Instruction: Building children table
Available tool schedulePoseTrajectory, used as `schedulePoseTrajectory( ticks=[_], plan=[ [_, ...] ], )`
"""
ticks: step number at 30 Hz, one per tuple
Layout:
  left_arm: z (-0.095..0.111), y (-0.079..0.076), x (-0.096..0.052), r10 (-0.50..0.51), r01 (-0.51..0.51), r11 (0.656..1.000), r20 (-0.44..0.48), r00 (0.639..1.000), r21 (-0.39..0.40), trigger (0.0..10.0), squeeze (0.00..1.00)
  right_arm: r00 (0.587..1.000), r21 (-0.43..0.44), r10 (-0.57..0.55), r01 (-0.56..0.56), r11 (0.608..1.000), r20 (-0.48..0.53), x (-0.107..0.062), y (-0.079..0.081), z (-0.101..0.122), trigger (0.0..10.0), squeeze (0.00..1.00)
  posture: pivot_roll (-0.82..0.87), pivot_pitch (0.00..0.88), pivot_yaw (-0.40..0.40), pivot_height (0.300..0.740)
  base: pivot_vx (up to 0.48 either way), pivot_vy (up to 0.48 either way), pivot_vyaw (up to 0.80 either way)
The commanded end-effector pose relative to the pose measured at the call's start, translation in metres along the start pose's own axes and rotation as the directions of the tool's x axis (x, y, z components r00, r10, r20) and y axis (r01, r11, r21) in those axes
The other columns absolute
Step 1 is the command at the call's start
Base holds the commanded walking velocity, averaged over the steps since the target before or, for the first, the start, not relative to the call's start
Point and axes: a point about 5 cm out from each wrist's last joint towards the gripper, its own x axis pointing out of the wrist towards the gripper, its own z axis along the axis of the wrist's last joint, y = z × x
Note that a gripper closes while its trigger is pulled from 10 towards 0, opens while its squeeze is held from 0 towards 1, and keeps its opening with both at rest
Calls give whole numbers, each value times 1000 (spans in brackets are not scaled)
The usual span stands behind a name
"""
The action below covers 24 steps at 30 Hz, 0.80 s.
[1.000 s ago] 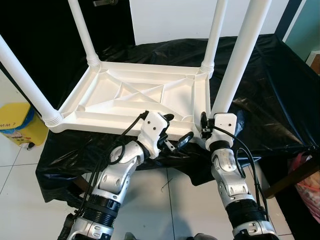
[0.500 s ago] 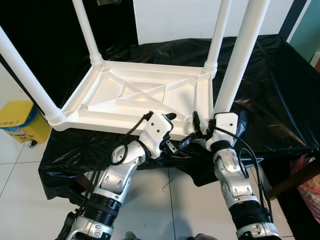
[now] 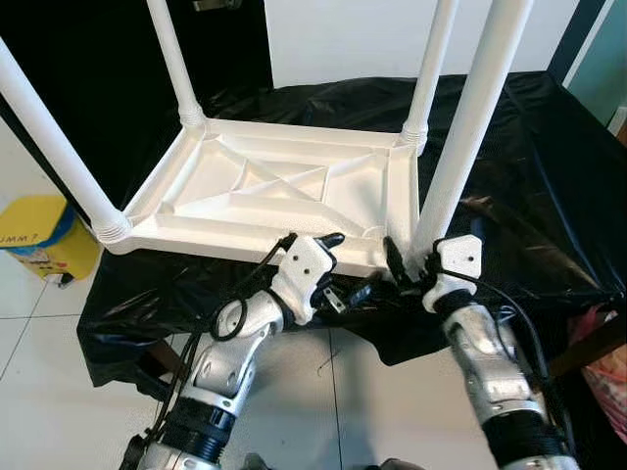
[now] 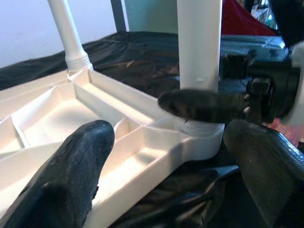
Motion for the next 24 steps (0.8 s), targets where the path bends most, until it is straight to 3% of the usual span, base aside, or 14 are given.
schedulePoseTrajectory(
  ticks=[1,9,13,14,15,16,17,18,19,24],
  plan=[
    [-1,-5,-1,-42,43,999,-13,999,5,10000,0,995,11,98,-98,995,-18,0,1,-4,10000,0,-30,49,-3,740,0,0,0],
    [1,-10,0,-71,71,997,-16,997,26,10000,0,974,-19,215,-217,976,-71,10,-10,-7,10000,0,-24,63,6,740,0,0,0],
    [1,-9,0,-70,71,997,-17,997,25,10000,0,962,-35,261,-265,964,-79,16,-8,-6,10000,0,-25,63,11,740,0,0,0],
    [2,-8,1,-74,74,997,-20,997,26,10000,0,953,-44,291,-295,954,-85,19,-6,-7,7569,0,-27,62,13,740,0,0,0],
    [2,-8,1,-74,74,997,-20,997,26,10000,0,953,-44,291,-295,954,-85,19,-6,-7,7569,0,-27,62,13,740,0,0,0],
    [2,-7,1,-77,77,997,-21,997,27,10000,0,947,-48,308,-314,948,-90,20,-5,-7,4824,0,-27,62,13,740,0,0,0],
    [2,-7,1,-77,77,997,-21,997,27,10000,0,947,-48,308,-314,948,-90,20,-5,-7,4824,0,-27,62,13,740,0,0,0],
    [3,-7,1,-80,80,996,-22,997,31,10000,0,942,-48,322,-327,944,-91,22,-3,-7,1216,0,-23,60,15,740,0,0,0],
    [4,-5,2,-81,82,996,-22,996,37,10000,0,937,-52,338,-343,938,-92,23,-2,-7,0,0,-24,59,16,740,0,0,0],
    [5,-5,3,-78,79,996,-20,997,40,10000,0,934,-53,343,-349,936,-97,23,-4,-7,0,0,-23,58,17,740,0,0,0]
  ],
)
